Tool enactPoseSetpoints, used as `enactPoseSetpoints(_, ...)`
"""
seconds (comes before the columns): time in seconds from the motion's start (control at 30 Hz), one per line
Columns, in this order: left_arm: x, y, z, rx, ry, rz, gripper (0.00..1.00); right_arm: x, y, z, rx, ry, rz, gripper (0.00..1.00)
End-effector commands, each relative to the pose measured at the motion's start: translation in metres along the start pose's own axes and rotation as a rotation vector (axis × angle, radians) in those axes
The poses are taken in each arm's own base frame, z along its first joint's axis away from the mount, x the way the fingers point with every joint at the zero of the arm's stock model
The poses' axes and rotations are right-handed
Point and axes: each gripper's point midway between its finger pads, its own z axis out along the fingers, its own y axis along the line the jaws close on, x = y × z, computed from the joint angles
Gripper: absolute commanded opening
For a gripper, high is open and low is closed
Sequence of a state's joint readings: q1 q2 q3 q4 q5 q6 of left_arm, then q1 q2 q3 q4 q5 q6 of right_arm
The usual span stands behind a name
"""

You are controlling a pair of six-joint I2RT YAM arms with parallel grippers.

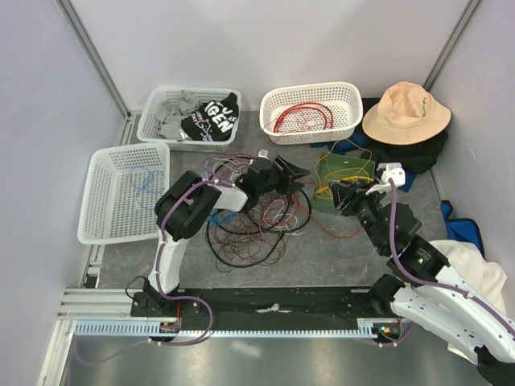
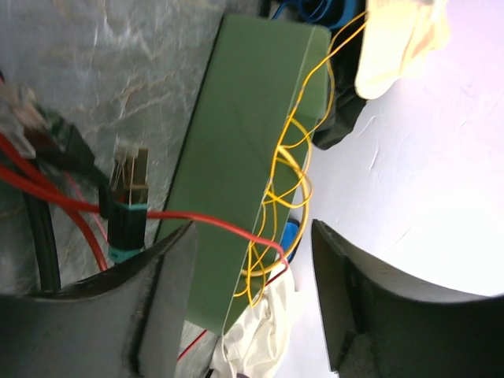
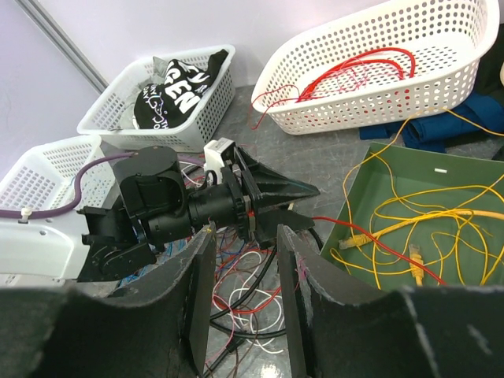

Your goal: Untangle the cables

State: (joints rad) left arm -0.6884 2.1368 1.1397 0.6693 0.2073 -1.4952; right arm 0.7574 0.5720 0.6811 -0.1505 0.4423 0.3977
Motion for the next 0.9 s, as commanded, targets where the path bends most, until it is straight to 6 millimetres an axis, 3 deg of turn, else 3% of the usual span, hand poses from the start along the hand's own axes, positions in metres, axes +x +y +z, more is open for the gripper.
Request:
enactPoseSetpoints(0.0, 0.001, -0.008, 0.009, 0.002, -0.024, -0.014, 0.63, -0.004, 0.005, 0.001, -0.022, -0.018, 0.019, 0.44)
enactPoseSetpoints(0.33, -0.016, 0.019, 0.047, -0.057, -0.080, -0.072, 0.52, -0.002, 0.005, 0.002, -0.019, -0.012, 0.008, 0.44)
enactPoseSetpoints(0.7, -0.039, 0.028, 0.063, -0.083, -0.117, -0.087, 0.42, 0.008, 0.002, 0.003, -0.014, 0.012, -0.002, 0.44)
enactPoseSetpoints(0.8, -0.043, 0.036, 0.058, -0.094, -0.126, -0.087, 0.34, 0.007, -0.009, 0.002, 0.045, 0.005, -0.013, 0.44)
enactPoseSetpoints(0.87, -0.046, 0.043, 0.053, -0.101, -0.127, -0.092, 0.32, 0.013, -0.033, 0.004, 0.184, 0.021, -0.040, 0.47)
